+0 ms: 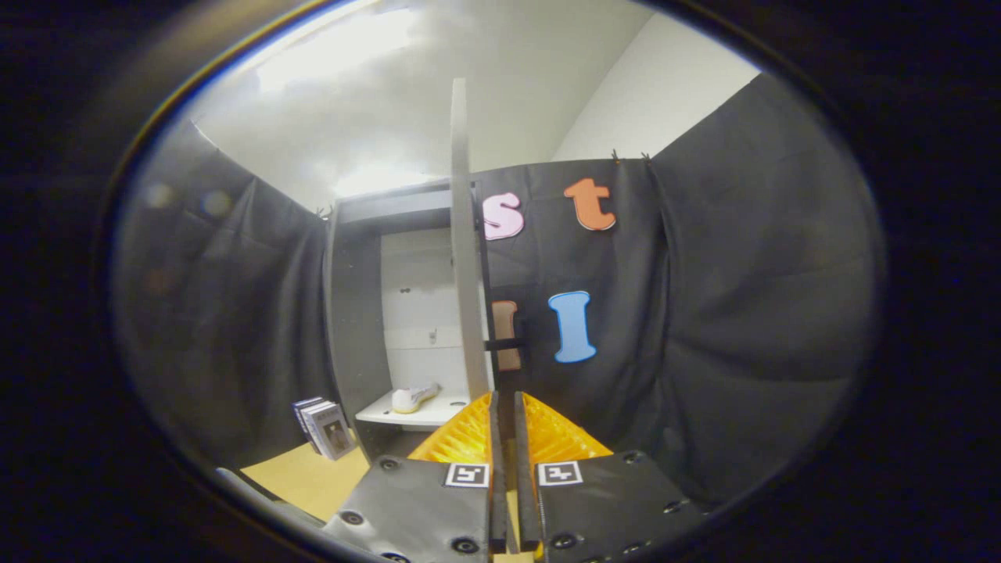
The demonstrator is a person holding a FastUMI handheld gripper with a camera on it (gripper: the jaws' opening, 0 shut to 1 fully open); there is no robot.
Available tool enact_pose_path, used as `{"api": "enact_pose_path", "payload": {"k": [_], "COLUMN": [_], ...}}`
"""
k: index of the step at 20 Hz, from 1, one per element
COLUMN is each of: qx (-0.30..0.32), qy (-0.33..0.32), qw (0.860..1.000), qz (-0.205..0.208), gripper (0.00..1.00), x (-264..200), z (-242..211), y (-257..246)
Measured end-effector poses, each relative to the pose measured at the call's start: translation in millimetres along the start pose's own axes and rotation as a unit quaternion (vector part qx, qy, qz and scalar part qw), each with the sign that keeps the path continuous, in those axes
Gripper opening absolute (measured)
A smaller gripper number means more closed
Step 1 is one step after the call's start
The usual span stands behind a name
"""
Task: Open the shoe cabinet door, grab the shoes and put them into the shoe cabinet, then close the shoe cabinet door.
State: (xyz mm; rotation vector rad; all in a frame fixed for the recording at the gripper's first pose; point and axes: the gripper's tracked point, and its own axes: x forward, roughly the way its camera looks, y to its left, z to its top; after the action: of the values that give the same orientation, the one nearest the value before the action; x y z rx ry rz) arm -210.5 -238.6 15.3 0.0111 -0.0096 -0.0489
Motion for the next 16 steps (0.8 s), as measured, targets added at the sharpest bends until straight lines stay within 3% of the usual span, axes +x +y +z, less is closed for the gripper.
{"api": "enact_pose_path", "payload": {"k": [8, 10, 16], "qx": [0.005, 0.014, 0.039], "qy": [0.014, 0.034, 0.137], "qw": [0.996, 0.994, 0.984], "qz": [0.090, 0.099, 0.109], "gripper": [0.08, 0.08, 0.28], "x": [-6.9, -2.2, 11.0], "z": [-35.3, -62.6, -191.3], "y": [86.2, 102.4, 145.8]}}
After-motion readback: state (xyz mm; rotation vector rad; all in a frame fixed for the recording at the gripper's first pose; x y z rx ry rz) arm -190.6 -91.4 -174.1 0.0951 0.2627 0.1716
